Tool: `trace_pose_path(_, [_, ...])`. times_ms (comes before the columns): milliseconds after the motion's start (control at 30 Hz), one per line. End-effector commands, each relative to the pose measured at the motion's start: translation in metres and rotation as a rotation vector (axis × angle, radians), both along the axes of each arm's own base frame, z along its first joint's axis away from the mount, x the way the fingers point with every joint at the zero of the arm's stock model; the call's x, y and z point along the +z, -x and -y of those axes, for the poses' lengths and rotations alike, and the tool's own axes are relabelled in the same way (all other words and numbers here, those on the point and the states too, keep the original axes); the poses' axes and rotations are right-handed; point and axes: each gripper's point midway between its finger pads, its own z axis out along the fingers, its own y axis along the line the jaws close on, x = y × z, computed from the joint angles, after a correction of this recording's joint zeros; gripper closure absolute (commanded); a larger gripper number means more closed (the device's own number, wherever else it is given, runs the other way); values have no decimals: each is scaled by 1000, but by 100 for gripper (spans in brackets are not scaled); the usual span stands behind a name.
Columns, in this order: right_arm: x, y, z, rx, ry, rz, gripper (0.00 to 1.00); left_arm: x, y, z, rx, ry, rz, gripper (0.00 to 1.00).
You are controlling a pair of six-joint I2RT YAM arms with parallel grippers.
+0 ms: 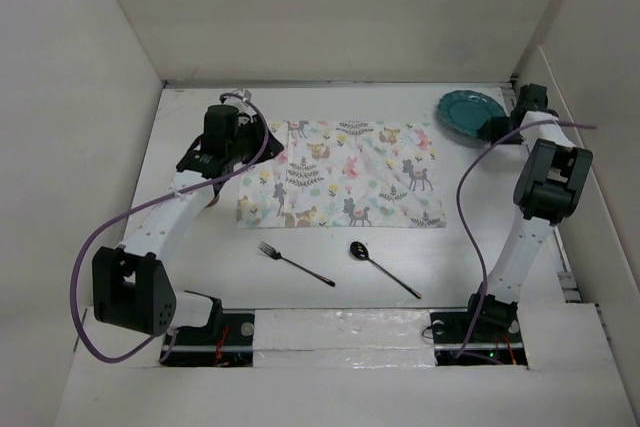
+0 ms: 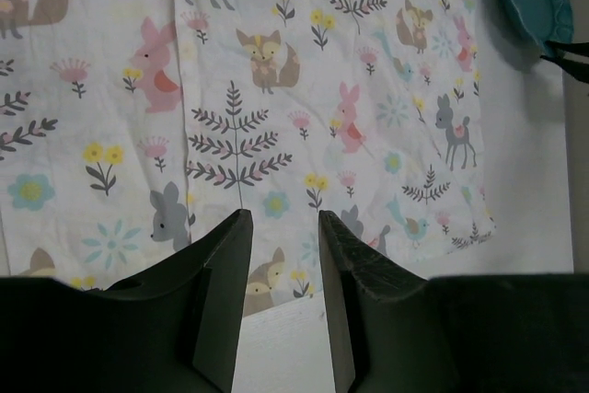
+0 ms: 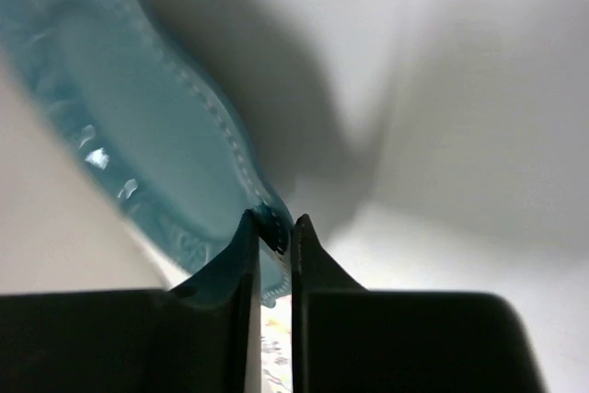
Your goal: Set the dinner table for one person
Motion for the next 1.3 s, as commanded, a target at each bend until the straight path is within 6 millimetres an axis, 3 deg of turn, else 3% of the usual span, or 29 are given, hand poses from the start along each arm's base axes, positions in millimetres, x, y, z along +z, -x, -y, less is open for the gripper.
trace_pose_path(0, [-19, 31, 1, -7, 47, -183, 100, 34, -9, -9, 41, 20, 116, 69])
trace_pose_path(33, [-7, 29, 1, -8, 60, -144, 100, 34, -9, -9, 42, 16, 116, 69])
trace_pose_path(67, [-16, 39, -2, -8, 88, -159, 100, 33, -9, -10, 40, 11, 115, 69])
trace_pose_path(100, [-10, 33, 3, -10, 122, -111, 100, 33, -9, -10, 36, 4, 112, 70])
trace_pose_path(133, [12, 31, 8, -9, 174, -51, 100, 32, -9, -10, 33, 0, 108, 70])
trace_pose_path(233, [44, 31, 19, 39, 302, 51, 100, 33, -11, -6, 10, 0, 94, 70])
trace_pose_path(267, [78, 23, 20, 52, 340, 148, 100, 33, -11, -4, 2, 1, 93, 70])
trace_pose_path(367, [122, 23, 9, 149, 400, 296, 100, 33, -16, 2, -19, -7, 80, 70])
trace_pose_path(400, [159, 22, 6, 170, 445, 395, 100, 34, -18, 8, -34, -10, 75, 70])
trace_pose_path(467, [185, 26, -25, 290, 385, 521, 100, 37, -20, 11, -48, -6, 77, 69])
trace_pose_path(500, [212, 33, -37, 330, 383, 602, 100, 41, -23, 13, -55, 2, 79, 69])
trace_pose_path(533, [212, 41, -69, 433, 308, 657, 100, 43, -23, 17, -73, 16, 76, 68])
trace_pose_path(567, [238, 47, -95, 520, 285, 770, 100, 49, -24, 20, -84, 24, 84, 68])
trace_pose_path(633, [236, 58, -125, 603, 245, 788, 100, 56, -26, 21, -88, 28, 94, 67])
trace_pose_path(667, [229, 65, -159, 685, 205, 788, 100, 59, -27, 21, -89, 29, 102, 66])
trace_pose_path(733, [226, 78, -193, 789, 161, 790, 100, 70, -29, 19, -79, 21, 118, 65])
trace_pose_path(767, [220, 86, -219, 849, 132, 803, 100, 72, -29, 19, -79, 19, 119, 63])
trace_pose_path(900, [228, 103, -276, 975, 19, 908, 100, 87, -28, 16, -71, 10, 143, 62])
trace_pose_path(1133, [208, 110, -348, 1148, -117, 980, 100, 96, -23, 7, -35, -9, 168, 62])
trace_pose_path(1233, [201, 106, -361, 1166, -192, 1007, 100, 95, -20, 8, -40, -4, 163, 62])
trace_pose_path(1267, [207, 104, -367, 1172, -198, 1059, 100, 94, -19, 8, -42, 1, 159, 62])
